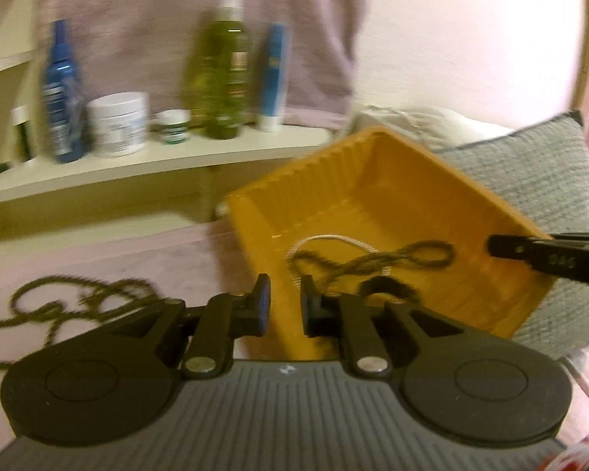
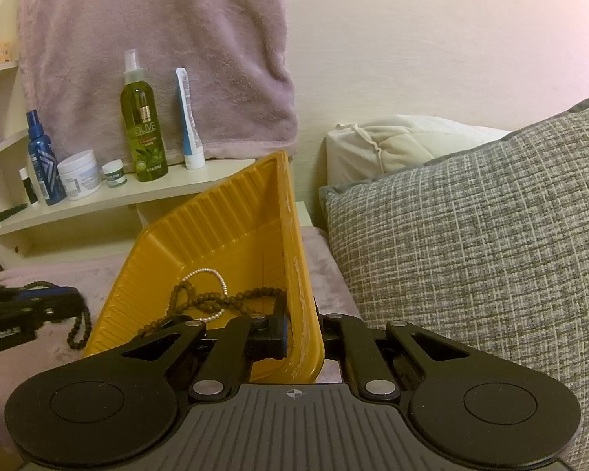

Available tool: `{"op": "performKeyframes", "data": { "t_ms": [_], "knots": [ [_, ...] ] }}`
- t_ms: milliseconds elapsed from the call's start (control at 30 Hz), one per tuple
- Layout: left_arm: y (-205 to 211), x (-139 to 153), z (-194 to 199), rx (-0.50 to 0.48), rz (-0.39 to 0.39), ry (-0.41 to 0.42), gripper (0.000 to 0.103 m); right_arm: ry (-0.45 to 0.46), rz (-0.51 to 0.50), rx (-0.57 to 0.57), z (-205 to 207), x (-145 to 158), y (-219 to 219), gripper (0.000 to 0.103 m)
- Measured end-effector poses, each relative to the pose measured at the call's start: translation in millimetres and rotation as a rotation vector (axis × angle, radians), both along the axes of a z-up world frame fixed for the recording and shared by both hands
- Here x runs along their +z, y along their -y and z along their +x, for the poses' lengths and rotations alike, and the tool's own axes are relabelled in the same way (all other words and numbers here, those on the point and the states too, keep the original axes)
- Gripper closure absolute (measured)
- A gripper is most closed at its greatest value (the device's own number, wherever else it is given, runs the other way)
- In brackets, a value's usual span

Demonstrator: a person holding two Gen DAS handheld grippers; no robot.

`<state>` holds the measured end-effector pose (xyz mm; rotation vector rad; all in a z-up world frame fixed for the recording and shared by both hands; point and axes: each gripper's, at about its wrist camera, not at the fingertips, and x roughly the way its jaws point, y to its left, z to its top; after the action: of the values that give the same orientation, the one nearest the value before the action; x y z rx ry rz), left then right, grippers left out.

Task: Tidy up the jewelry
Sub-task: 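Open the left gripper to drop the watch into the orange tray, then return the left gripper to the towel and grasp a long dark bead necklace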

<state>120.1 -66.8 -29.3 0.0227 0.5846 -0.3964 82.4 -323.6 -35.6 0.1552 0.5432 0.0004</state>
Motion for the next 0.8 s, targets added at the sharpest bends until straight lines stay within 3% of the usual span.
{"op": "performKeyframes", "data": {
  "t_ms": [433,600,800],
  "knots": [
    [-86.7,-17.3,-5.2,0.217,0.081,-0.003,0.078,0.002,-0.013,-0.002,1.0,-0.3,-1.4,0.096],
    [-99.7,-22.7,-2.4,0.242,0.114,-0.002,0.077,0.000,-0.019,-0.002,2.0,-1.2,-1.5,0.096],
    [-92.0,-28.7,7.2,0.197,0.148,0.016,0.074,-0.002,-0.022,-0.001,2.6,-1.9,-0.8,0.096]
  ]
}}
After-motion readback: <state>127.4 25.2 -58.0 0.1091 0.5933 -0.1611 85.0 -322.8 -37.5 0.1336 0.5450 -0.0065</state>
